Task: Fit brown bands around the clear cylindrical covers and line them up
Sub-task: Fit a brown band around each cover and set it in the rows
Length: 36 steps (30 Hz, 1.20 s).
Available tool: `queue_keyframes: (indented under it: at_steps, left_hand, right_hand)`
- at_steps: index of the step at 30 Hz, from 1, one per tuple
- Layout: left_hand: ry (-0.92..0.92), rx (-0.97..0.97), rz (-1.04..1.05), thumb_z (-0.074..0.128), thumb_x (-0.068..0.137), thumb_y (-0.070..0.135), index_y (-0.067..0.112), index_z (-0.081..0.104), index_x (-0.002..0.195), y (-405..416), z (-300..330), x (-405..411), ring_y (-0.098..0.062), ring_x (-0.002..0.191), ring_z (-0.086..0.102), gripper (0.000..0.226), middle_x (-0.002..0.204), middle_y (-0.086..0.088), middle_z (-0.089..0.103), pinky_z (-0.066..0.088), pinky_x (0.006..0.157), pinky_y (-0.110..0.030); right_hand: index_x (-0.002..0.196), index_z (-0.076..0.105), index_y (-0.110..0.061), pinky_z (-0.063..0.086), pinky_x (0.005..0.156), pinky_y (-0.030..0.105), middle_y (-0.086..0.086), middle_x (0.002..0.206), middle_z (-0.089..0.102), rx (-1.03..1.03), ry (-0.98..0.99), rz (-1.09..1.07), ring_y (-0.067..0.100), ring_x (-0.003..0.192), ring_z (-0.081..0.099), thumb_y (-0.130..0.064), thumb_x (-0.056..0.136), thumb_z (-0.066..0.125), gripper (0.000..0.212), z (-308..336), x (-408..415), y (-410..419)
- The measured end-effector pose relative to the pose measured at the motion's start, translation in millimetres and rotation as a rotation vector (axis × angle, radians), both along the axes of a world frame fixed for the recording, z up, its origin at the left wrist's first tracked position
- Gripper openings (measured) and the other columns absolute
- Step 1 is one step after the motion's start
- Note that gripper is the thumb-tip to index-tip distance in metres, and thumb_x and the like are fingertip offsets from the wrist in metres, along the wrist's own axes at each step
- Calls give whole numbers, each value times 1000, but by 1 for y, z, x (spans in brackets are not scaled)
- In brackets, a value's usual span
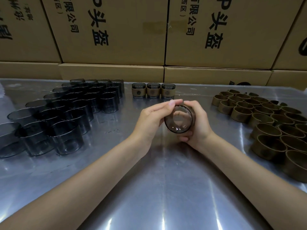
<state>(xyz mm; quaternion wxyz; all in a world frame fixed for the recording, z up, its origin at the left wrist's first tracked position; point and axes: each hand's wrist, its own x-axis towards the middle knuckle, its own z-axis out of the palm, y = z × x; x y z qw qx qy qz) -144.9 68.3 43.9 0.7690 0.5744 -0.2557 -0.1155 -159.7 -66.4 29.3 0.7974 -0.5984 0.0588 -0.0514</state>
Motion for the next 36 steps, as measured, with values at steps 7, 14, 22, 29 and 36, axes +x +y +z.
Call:
queue_keyframes:
  at_steps: [7,14,22,29,36]
  left_hand:
    - [-67,62,-308,62,84,22,32,69,116,8,0,11,-12,74,57,34,90,-6,67,47,86,-20]
    - [-349,268,-36,82,62,25,39,62,110,3,2,3,-6,87,59,54,100,17,67,42,85,-12]
    - [-358,159,314,87,64,19,17,56,85,-10,2,-14,-1,75,61,38,91,-9,61,46,48,-11]
    - [-78,74,319,56,96,32,6,67,89,-8,4,-8,-27,86,69,30,90,-7,73,58,70,-37]
    - [-37,61,262,51,96,41,25,68,103,-5,-15,4,-6,98,67,24,105,8,72,54,85,-25]
  right_hand:
    - [76,56,-19,12,39,16,7,59,55,175,138,369,6,30,21,-57,66,45,41,4,-4,-16]
    - [67,71,-17,13,39,14,-8,42,37,307,163,397,6,29,23,-48,69,52,36,4,-6,-7]
    - [65,54,-21,12,46,19,-3,60,43,139,11,46,14,47,33,-46,86,36,38,-2,0,23]
    - [68,57,-17,22,35,14,-2,55,54,51,-40,-75,7,33,39,-44,94,34,44,-3,-5,30]
    - [98,56,-14,32,44,23,4,74,59,-26,-87,-254,6,44,47,-47,97,40,37,-9,3,24]
